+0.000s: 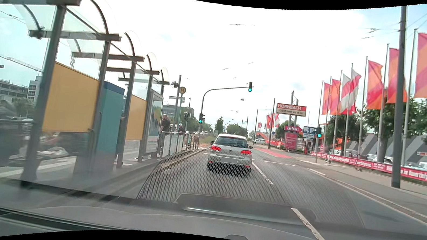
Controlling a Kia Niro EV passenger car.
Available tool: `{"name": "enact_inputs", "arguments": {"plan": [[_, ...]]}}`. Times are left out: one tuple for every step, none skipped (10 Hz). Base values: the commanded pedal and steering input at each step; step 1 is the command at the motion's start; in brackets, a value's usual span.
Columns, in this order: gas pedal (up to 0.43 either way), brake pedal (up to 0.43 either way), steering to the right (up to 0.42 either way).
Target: Follow the waypoints while adhering to traffic rules and regulations
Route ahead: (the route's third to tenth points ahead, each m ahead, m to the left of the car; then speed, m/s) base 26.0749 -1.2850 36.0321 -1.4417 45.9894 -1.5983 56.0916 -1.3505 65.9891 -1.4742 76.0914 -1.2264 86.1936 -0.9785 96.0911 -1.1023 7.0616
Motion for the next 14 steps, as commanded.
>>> {"name": "enact_inputs", "arguments": {"plan": [[0.118, 0.000, -0.005], [0.118, 0.000, -0.005], [0.130, 0.000, -0.005], [0.130, 0.000, -0.005], [0.138, 0.000, -0.005], [0.138, 0.000, -0.004], [0.138, 0.000, -0.003], [0.150, 0.000, -0.002], [0.150, 0.000, -0.002], [0.150, 0.000, -0.001], [0.150, 0.000, 0.000], [0.150, 0.000, 0.000], [0.150, 0.000, 0.001], [0.150, 0.000, 0.000]]}}
